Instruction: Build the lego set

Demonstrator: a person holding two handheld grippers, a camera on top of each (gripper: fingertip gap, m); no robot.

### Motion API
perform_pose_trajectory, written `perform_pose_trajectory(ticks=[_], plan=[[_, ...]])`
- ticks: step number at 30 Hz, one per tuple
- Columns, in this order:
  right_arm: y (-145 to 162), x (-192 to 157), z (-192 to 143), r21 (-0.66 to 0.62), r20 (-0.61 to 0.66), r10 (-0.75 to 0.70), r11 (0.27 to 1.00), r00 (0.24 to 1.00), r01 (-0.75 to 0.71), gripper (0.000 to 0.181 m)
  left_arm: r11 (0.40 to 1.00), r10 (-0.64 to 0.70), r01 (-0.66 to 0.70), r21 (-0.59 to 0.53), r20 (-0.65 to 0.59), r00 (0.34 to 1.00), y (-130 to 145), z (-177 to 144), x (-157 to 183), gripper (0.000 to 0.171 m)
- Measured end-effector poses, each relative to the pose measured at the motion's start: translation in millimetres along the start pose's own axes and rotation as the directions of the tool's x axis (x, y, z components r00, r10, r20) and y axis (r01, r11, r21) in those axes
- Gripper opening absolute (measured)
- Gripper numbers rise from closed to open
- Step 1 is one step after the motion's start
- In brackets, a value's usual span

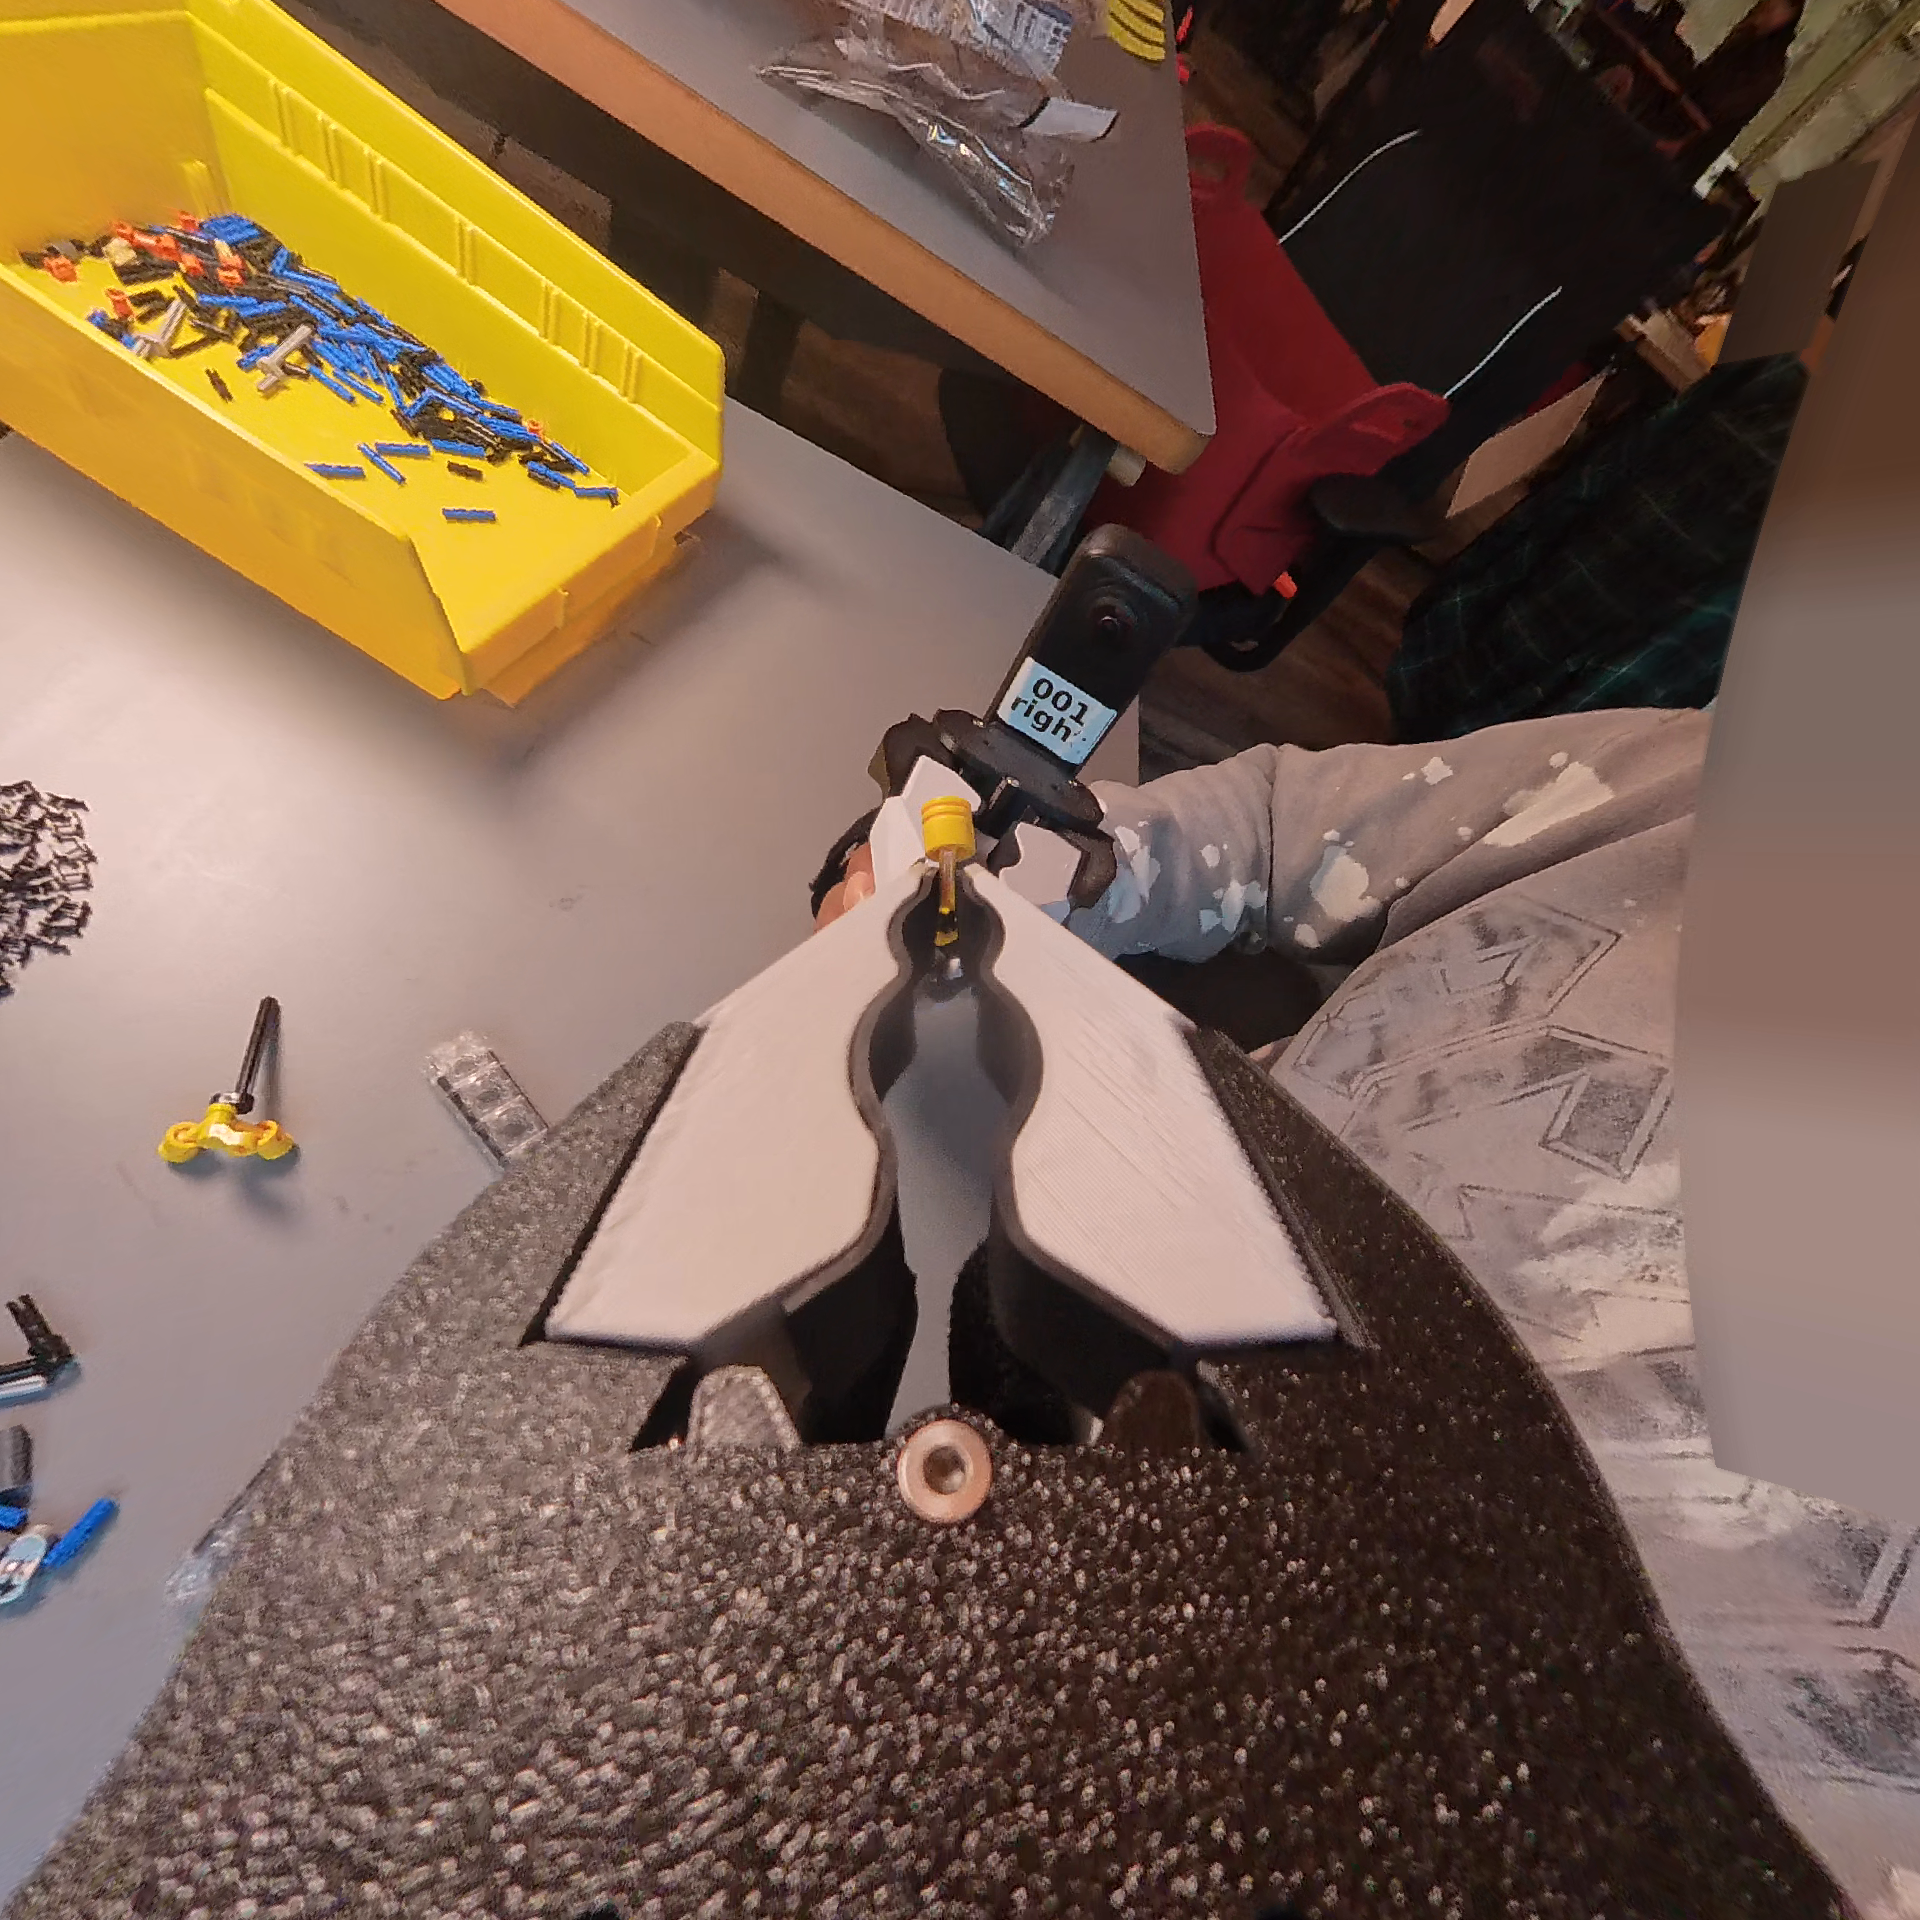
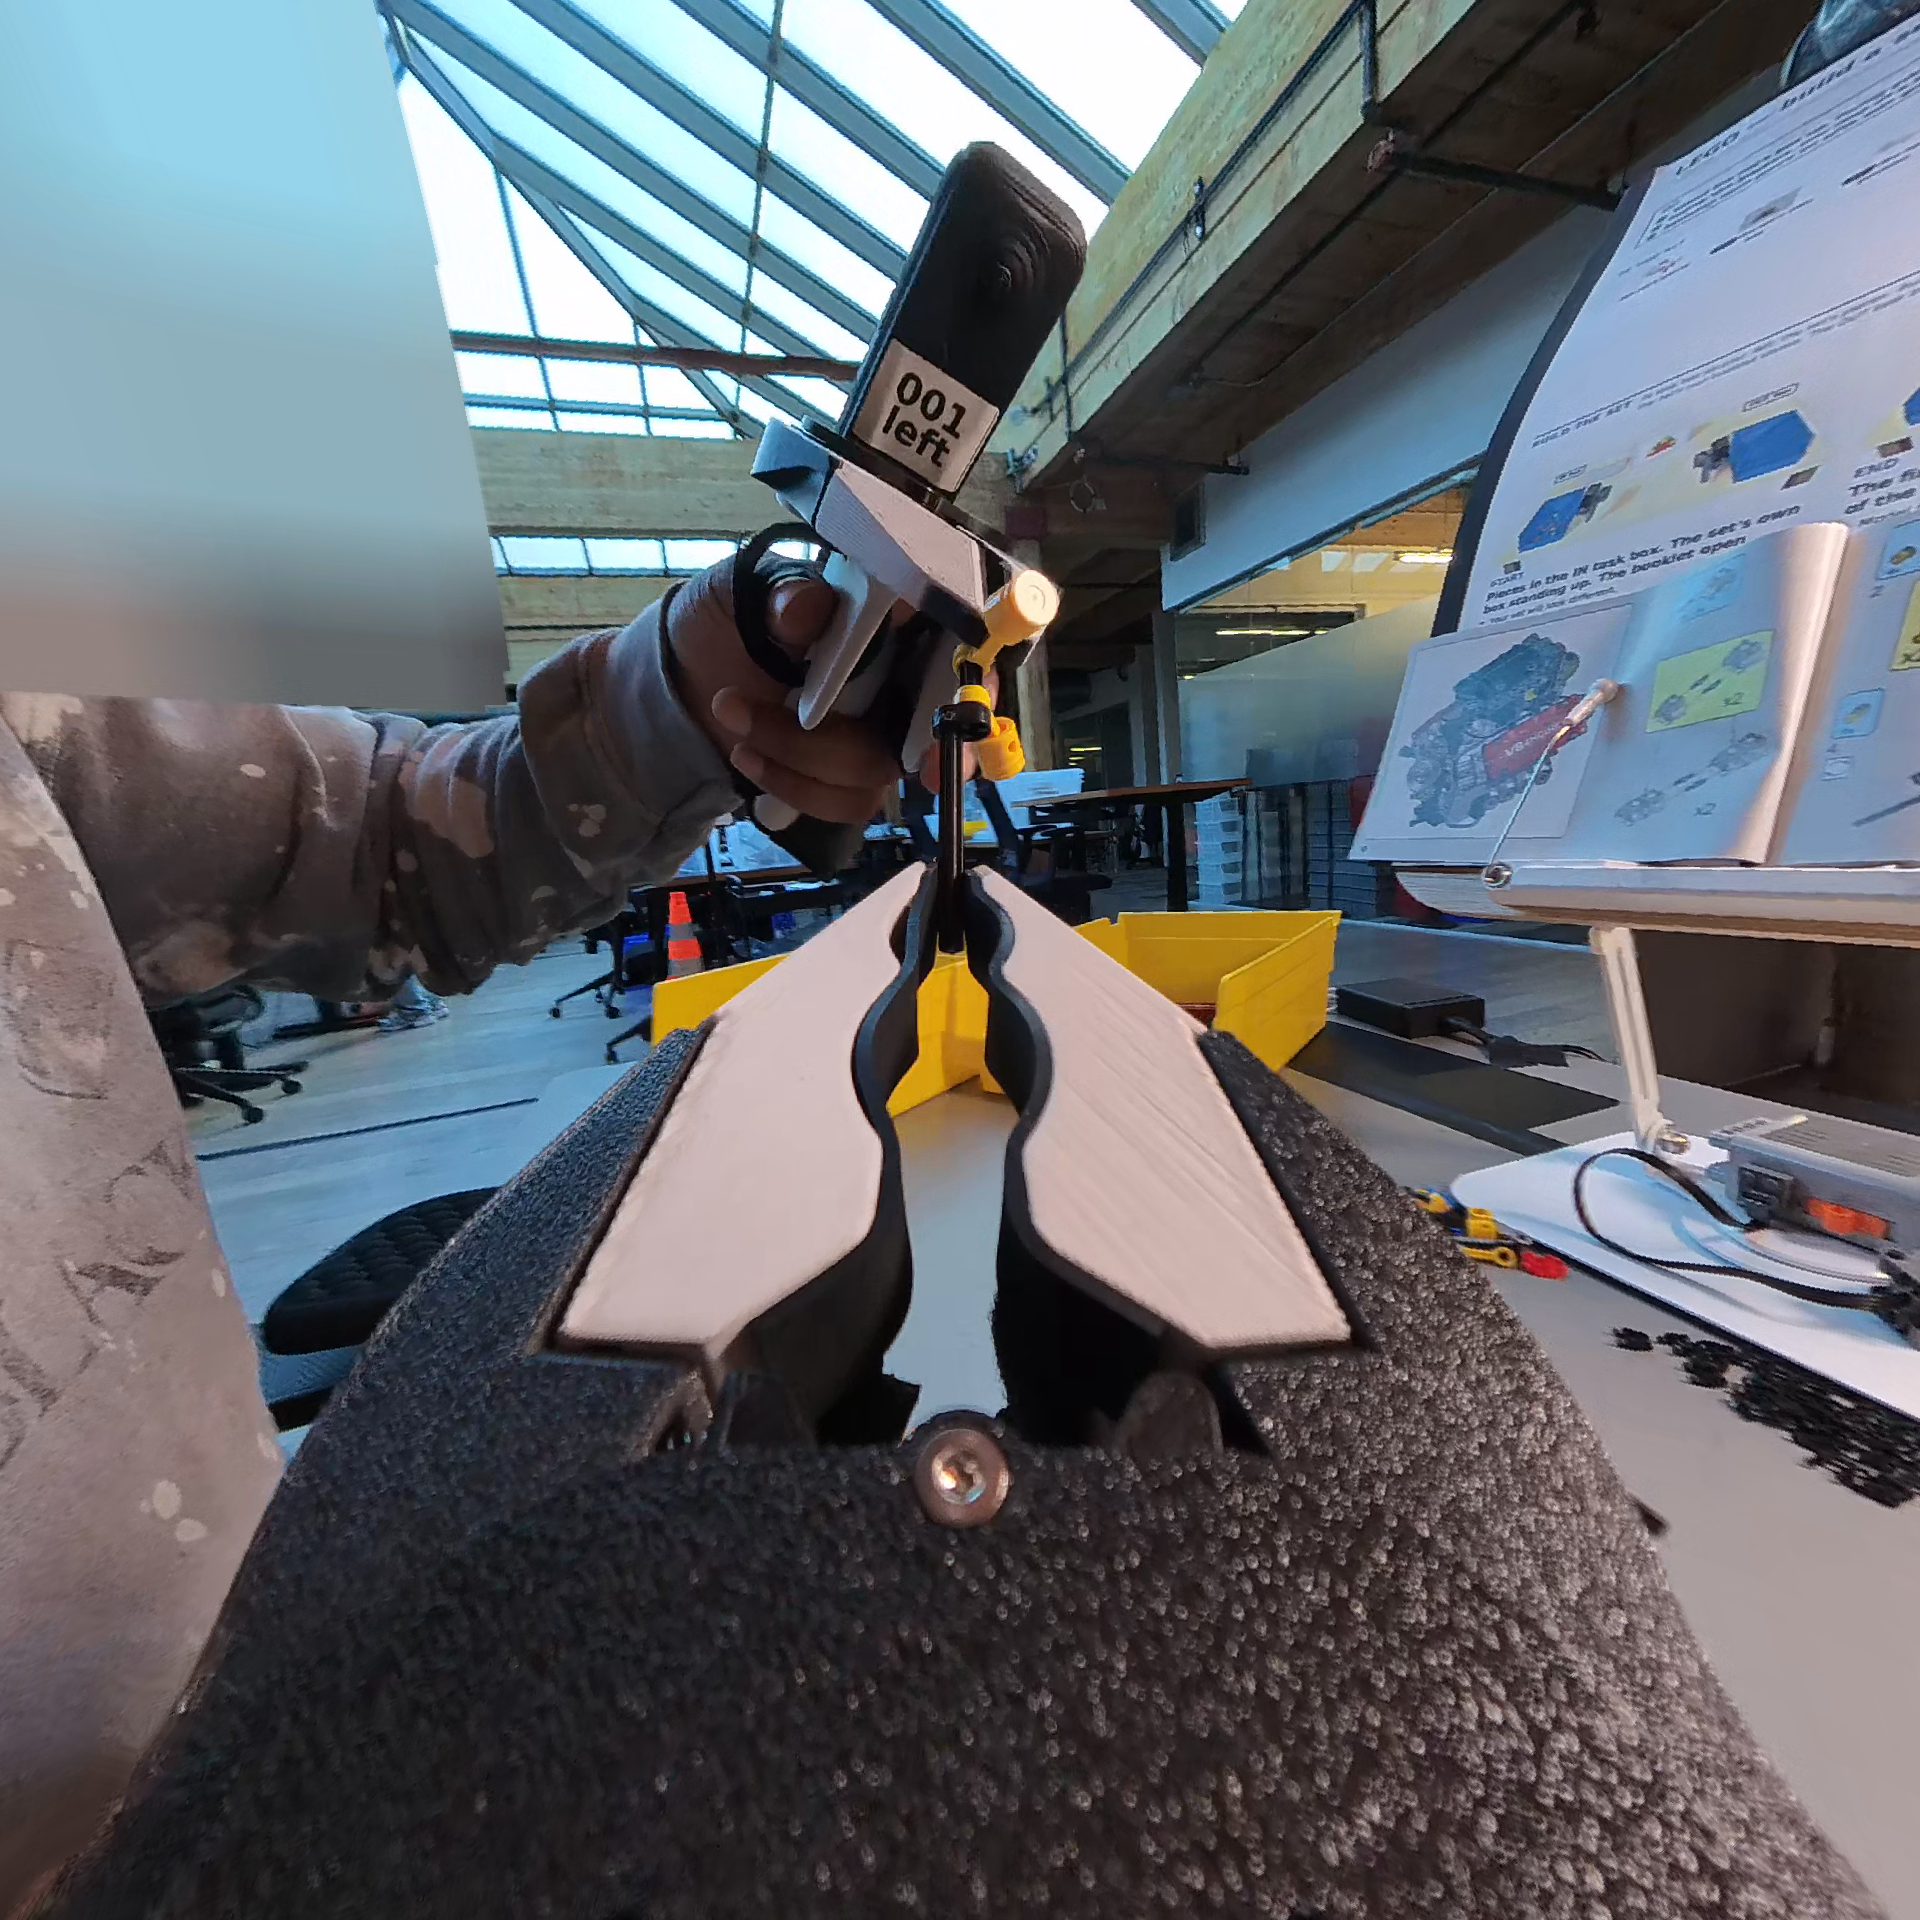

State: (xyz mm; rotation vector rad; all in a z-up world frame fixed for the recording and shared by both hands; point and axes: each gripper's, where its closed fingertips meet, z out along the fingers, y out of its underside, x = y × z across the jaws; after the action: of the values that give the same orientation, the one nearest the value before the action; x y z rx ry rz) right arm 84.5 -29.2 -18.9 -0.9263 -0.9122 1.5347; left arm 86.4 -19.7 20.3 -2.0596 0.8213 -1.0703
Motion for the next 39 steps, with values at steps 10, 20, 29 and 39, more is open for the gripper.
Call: perform_pose_trajectory(ticks=[10, 20, 29, 39], plan=[[-6.8, -14.8, -0.6, 0.03, 0.147, 0.147, 0.988, 0.978, -0.153, 0.004, 0.981, 0.149, -0.156, -0.119, -0.068, 0.987, 4.7, 2.9, 14.9, 0.003], [-11.2, -16.3, -1.6, 0.046, 0.156, 0.141, 0.988, 0.978, -0.15, 0.004, 0.978, 0.2, -0.204, -0.051, -0.084, 0.976, -8.9, -1.0, 25.4, 0.019], [-10.4, -11.5, -2.3, 0.051, 0.138, 0.148, 0.986, 0.979, -0.156, 0.004, 0.955, 0.295, -0.295, -0.008, -0.007, 0.955, -3.2, -12.5, 18.9, 0.006], [-1.0, -10.7, -0.6, 0.012, 0.124, 0.127, 0.992, 0.984, -0.129, 0.004, 0.92, 0.39, -0.387, -0.06, 0.061, 0.919, 11.6, -2.5, 8.4, 0.003]])
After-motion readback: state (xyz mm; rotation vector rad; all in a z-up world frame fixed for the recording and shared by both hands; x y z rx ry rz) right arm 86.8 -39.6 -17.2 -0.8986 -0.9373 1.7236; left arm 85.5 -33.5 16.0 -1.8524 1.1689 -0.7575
